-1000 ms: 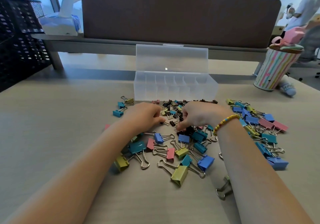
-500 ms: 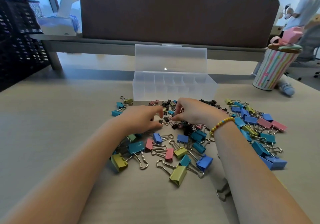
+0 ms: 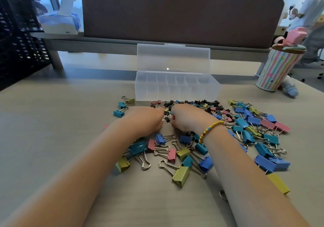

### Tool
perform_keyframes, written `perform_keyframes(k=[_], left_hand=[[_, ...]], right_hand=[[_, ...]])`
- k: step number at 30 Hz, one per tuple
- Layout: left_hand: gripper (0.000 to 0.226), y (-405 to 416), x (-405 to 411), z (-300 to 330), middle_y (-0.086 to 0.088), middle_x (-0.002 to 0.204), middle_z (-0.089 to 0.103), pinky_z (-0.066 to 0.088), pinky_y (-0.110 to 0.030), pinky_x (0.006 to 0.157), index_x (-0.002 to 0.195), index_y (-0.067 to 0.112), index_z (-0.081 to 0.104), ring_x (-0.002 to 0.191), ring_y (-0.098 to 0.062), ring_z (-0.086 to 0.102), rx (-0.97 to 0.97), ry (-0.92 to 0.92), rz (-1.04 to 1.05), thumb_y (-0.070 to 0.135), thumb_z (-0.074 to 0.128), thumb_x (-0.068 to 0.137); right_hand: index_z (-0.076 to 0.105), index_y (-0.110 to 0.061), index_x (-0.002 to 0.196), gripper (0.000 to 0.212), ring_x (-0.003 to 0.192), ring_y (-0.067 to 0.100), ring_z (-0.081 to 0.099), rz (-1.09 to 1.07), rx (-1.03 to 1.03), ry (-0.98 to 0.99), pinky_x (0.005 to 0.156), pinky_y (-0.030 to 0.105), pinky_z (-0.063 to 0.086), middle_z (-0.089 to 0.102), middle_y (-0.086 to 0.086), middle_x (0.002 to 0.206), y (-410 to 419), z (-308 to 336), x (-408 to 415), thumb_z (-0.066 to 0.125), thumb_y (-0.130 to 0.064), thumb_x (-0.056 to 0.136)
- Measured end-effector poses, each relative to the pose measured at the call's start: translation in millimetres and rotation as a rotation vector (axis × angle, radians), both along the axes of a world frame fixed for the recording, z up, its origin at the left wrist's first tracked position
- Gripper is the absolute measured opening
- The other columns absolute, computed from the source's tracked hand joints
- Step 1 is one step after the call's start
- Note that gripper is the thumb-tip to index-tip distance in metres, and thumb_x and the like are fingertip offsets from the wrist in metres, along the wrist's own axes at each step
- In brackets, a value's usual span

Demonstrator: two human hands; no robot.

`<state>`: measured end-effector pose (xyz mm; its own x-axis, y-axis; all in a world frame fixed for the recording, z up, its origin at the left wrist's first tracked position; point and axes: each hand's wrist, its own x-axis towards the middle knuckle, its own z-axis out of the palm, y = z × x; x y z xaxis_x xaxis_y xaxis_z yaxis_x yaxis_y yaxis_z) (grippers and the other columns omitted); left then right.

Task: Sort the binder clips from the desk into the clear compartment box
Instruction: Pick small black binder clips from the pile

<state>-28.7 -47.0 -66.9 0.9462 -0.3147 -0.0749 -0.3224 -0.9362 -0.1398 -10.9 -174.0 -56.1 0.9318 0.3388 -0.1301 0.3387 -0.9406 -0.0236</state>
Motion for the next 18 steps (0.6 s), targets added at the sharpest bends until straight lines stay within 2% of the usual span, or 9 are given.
perform_keyframes(k=[5, 8, 10, 12, 15, 16, 18], left_hand=[[0.024, 0.6, 3.0, 2.3, -0.006, 0.085, 0.05, 0.046, -0.033, 0.071, 0.117, 0.005, 0.041, 0.076, -0.022, 0.048, 0.038, -0.019, 0.049, 0.019, 0.033, 0.099], [0.026, 3.8, 3.9, 1.0, -0.01, 0.096, 0.058, 0.044, -0.029, 0.072, 0.118, 0.006, 0.044, 0.077, -0.018, 0.047, -0.064, -0.047, 0.062, 0.021, 0.033, 0.1], [0.024, 6.2, 5.0, 0.2, -0.004, 0.086, 0.057, 0.042, -0.023, 0.066, 0.112, 0.007, 0.048, 0.07, -0.013, 0.047, -0.358, -0.051, 0.077, 0.023, 0.035, 0.1], [0.017, 8.0, 7.6, 2.5, 0.003, 0.071, 0.051, 0.039, -0.018, 0.054, 0.097, 0.011, 0.051, 0.06, -0.009, 0.045, -0.828, -0.009, 0.149, 0.022, 0.037, 0.099], [0.027, 14.8, 12.6, 8.7, 0.006, 0.05, 0.044, 0.025, -0.014, 0.035, 0.073, 0.015, 0.042, 0.043, -0.008, 0.032, -1.643, 0.244, 0.333, 0.017, 0.031, 0.097], [0.027, 17.4, 12.7, 10.2, 0.007, 0.046, 0.041, 0.02, -0.013, 0.032, 0.071, 0.016, 0.039, 0.037, -0.007, 0.029, -1.854, 0.333, 0.345, 0.016, 0.029, 0.095], [0.026, 22.8, 12.3, 9.8, 0.007, 0.043, 0.04, 0.015, -0.012, 0.029, 0.07, 0.017, 0.038, 0.031, -0.003, 0.026, -2.128, 0.435, 0.335, 0.015, 0.027, 0.093]], right_hand=[[0.035, -0.017, 0.061, 0.036, 0.053, 0.012, 0.036, -0.001, 0.077, 0.013, 0.048, 0.025, 0.028, 0.039, 0.0, 0.061, -2.1, -4.5, 6.3, 0.046, -0.019, 0.095], [0.037, -0.016, 0.063, 0.034, 0.052, 0.013, 0.036, -0.024, 0.238, 0.015, 0.049, 0.025, 0.028, 0.039, 0.0, 0.06, -4.6, -3.8, 8.2, 0.04, -0.019, 0.097], [0.04, -0.013, 0.07, 0.028, 0.053, 0.014, 0.035, -0.036, 0.401, 0.0, 0.048, 0.026, 0.027, 0.042, 0.001, 0.062, -6.2, -0.3, 8.2, 0.038, -0.019, 0.097], [0.038, -0.014, 0.07, 0.027, 0.053, 0.015, 0.034, -0.085, 0.638, 0.044, 0.047, 0.026, 0.025, 0.041, 0.002, 0.064, -7.0, 3.9, 8.1, 0.035, -0.017, 0.096], [0.035, -0.015, 0.069, 0.024, 0.041, 0.011, 0.033, -0.255, 1.29, 0.385, 0.036, 0.017, 0.02, 0.039, -0.001, 0.054, -7.9, 7.4, 9.6, 0.03, -0.014, 0.093], [0.034, -0.015, 0.069, 0.024, 0.037, 0.008, 0.032, -0.278, 1.497, 0.508, 0.033, 0.015, 0.018, 0.038, -0.003, 0.05, -8.9, 7.0, 10.4, 0.029, -0.014, 0.093], [0.034, -0.015, 0.068, 0.026, 0.035, 0.006, 0.032, -0.286, 1.78, 0.681, 0.028, 0.014, 0.017, 0.037, -0.004, 0.048, -9.8, 5.7, 11.1, 0.028, -0.014, 0.093]])
